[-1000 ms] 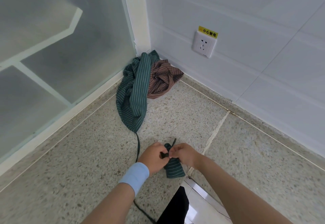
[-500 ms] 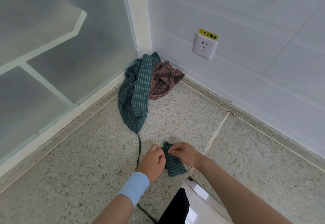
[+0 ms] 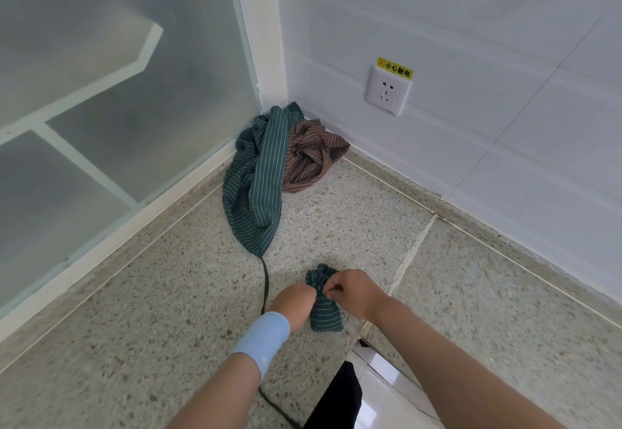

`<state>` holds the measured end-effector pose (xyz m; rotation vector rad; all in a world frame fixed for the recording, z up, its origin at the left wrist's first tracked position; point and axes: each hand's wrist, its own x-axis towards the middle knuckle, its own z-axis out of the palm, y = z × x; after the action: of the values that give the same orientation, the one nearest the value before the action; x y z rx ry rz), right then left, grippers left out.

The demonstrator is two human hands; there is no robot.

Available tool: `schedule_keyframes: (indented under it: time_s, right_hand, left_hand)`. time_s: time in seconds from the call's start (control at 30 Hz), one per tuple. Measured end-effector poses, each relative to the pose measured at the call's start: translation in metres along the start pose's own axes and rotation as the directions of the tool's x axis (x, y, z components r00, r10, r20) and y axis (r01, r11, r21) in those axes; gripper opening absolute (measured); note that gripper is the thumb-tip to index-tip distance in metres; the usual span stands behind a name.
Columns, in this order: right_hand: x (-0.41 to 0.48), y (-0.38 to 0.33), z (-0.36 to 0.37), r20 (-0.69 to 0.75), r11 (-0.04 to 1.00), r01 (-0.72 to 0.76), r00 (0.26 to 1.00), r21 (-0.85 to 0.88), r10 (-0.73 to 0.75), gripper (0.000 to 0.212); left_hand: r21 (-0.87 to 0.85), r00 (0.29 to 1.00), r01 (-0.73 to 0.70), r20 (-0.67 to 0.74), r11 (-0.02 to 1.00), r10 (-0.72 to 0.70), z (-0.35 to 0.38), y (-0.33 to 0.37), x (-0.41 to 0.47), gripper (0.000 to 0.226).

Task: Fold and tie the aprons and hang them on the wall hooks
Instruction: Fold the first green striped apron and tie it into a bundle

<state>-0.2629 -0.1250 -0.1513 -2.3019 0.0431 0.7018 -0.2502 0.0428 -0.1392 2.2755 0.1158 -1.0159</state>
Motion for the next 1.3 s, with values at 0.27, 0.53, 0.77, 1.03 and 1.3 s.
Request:
schedule_keyframes:
  time_s: [0.27,0.53,0.77,1.03,1.3]
  right_hand:
    - [0.002,0.006,-0.005,-0.013,0.999,-0.046,0.999,0.019,0.046,0.014]
    - [0.008,-0.002,0.0,-0.009,1.0,-0.018,1.0,-0.008,0.018,0.014]
    - [0.007,0.015,-0.004,-0.089,0.855,-0.169,0.966,0.49,0.242,0.011]
    - [0.002,0.033,0.01,-0.088,0.801,-0.286,0.919,0.525,0.385,0.01]
    - [0.005,0.02,0.02,-0.113,0.712,-0.283,0.884,0.643,0.453,0.008]
  left_hand:
    - [0.357,0.991,-0.125,0.096,0.926,0.097,-0.028,-0.012,0.007,0.04]
    - [0.145,0.996,-0.061,-0.057,0.988,0.07,-0.007,-0.004,0.01,0.045]
    - [-0.248,0.984,-0.019,-0.178,0.969,-0.027,-0.009,-0.032,0.029,0.043]
    - [-0.232,0.988,-0.016,-0.153,0.972,-0.02,0.0,-0.042,0.029,0.042]
    - [-0.167,0.974,-0.213,-0.115,0.963,0.195,-0.013,-0.053,0.013,0.035]
